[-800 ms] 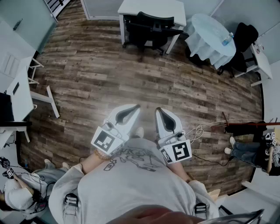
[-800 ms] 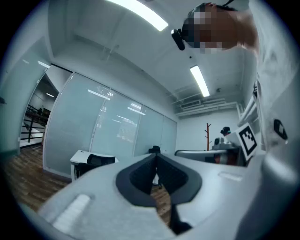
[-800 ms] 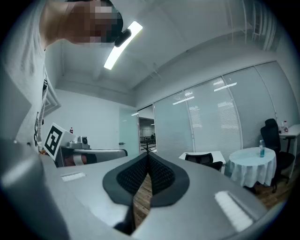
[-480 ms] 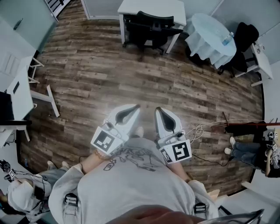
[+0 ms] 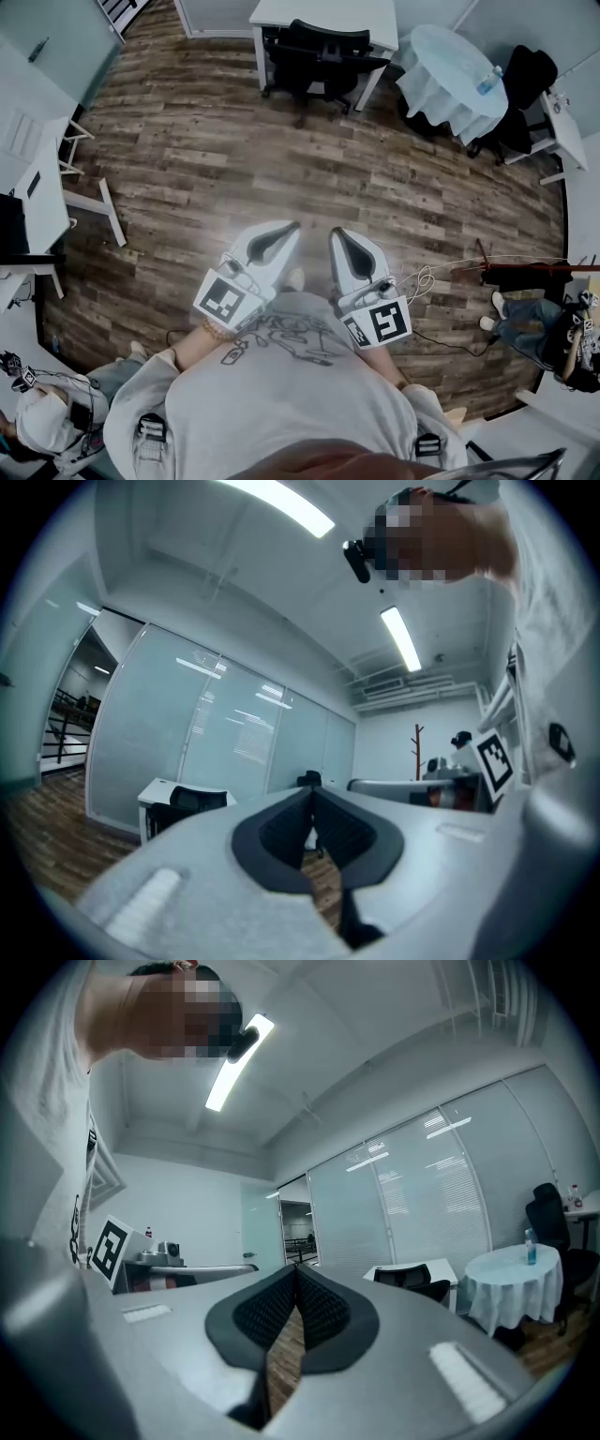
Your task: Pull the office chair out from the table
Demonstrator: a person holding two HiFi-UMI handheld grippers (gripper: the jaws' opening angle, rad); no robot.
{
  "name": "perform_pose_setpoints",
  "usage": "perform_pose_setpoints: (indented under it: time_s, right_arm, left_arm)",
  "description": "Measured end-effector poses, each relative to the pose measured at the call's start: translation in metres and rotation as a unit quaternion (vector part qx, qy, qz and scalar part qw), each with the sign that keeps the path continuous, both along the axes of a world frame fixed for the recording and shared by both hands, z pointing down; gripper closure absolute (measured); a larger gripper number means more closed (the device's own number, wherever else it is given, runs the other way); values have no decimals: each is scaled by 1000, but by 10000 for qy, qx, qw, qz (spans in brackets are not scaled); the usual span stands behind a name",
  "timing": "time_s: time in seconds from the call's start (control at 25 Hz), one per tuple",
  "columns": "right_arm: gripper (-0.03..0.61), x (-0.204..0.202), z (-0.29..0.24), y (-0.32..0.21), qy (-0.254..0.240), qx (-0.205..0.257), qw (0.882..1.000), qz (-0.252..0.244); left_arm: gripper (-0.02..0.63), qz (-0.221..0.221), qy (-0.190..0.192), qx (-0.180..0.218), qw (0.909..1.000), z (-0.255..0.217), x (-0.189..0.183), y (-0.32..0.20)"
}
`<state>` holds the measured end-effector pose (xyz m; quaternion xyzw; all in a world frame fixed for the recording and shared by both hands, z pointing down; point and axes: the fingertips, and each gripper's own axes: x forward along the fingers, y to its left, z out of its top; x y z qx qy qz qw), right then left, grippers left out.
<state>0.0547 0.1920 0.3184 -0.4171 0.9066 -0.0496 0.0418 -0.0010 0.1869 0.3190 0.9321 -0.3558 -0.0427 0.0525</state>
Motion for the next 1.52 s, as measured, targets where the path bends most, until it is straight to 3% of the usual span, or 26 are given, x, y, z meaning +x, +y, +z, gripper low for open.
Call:
perform_pose_setpoints:
  time_s: [0.44,0.96,1.52]
  right_arm:
    - [572,32,9,-11,48,-37,9999,-135]
    - [572,34,24,-32,36,-74,9997,-224]
    - [572,11,41,-126,351,-125,9991,-178]
  left_arm:
    - [611,-197,-33,-72,9998,11,28,-9]
    - [611,-310,-164,-243,9991,36,27,-29]
    - [611,-135,-208,-240,9994,49,8,-126]
